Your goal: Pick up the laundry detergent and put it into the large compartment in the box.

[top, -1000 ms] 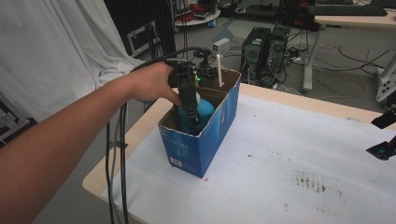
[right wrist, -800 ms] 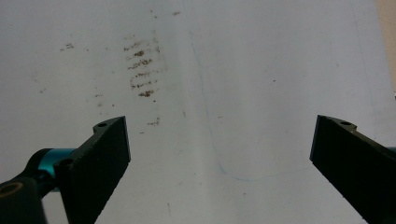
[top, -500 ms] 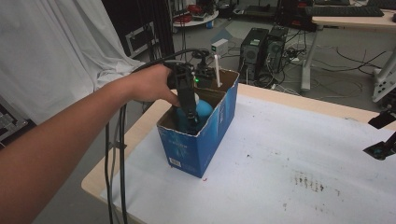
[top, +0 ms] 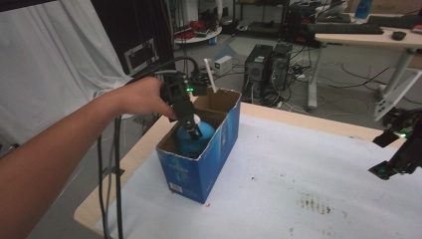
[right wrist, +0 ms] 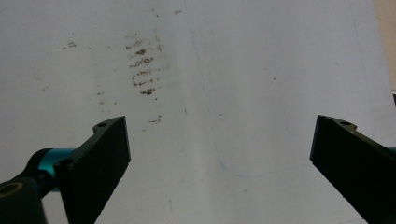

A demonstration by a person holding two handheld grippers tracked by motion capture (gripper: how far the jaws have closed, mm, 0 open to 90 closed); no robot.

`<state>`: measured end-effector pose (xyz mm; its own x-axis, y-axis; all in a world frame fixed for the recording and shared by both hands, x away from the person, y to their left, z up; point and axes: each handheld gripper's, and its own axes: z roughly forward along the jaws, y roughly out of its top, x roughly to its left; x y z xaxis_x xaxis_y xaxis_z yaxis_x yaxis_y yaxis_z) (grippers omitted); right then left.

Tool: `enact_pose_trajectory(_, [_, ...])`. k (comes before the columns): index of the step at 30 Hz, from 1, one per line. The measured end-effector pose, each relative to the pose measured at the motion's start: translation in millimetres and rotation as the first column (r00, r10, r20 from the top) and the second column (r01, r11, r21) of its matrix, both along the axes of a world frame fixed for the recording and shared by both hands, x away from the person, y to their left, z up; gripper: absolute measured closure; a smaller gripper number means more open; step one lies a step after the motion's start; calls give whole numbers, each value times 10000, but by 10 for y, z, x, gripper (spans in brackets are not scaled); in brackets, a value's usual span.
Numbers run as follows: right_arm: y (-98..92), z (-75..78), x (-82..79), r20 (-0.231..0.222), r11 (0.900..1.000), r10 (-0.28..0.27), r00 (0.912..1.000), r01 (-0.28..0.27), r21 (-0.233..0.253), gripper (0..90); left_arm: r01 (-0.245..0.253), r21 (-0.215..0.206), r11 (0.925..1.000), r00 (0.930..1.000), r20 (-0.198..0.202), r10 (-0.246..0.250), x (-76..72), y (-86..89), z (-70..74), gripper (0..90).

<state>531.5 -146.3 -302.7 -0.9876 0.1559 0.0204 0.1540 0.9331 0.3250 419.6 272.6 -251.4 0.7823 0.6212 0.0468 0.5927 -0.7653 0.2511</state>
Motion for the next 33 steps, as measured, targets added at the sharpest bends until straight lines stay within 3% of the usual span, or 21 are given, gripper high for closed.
enact_pose_trajectory(7, [-5,26,-21,47,10000,-11,10000,11,4,40,-36,-170,9998,9974,719,48,-99,-3,292,222])
enact_pose_trajectory(11, [-10,60,-49,67,10000,-67,10000,67,24,40,521,-68,9986,9931,1056,-511,-166,-48,464,222])
enact_pose_trajectory(14, [-27,90,-64,159,9999,-80,9998,79,88,40,575,-81,9983,9908,1232,-561,-190,-119,600,222])
enact_pose_trajectory(16, [-39,106,-78,211,9999,-87,9997,84,140,40,719,-365,9967,9877,1416,-661,-210,-189,690,222])
enact_pose_trajectory(18, [-49,123,-97,239,9998,-131,9996,126,178,40,1013,-924,9906,9856,1451,-873,-220,-275,768,221])
enact_pose_trajectory(20, [-60,132,-110,270,9997,-113,9996,107,225,40,1297,-1190,9844,9809,1604,-1099,-223,-396,816,222])
enact_pose_trajectory(24, [-83,144,-138,286,9995,-143,9995,135,274,40,1864,-1243,9746,9734,1580,-1660,-193,-660,823,221])
enact_pose_trajectory(26, [-96,147,-151,296,9994,-167,9994,158,305,40,2006,-1281,9713,9717,1525,-1806,-164,-777,796,153])
enact_pose_trajectory(28, [-111,148,-162,313,9993,-203,9993,194,308,40,2220,-1102,9688,9680,1444,-2054,-132,-880,758,152])
enact_pose_trajectory(30, [-128,145,-171,295,9992,-221,9993,211,336,40,2285,-870,9696,9669,1365,-2156,-98,-979,697,73])
enact_pose_trajectory(33, [-154,140,-185,293,9990,-314,9991,304,319,40,2416,-523,9690,9629,1366,-2328,-42,-1110,599,24])
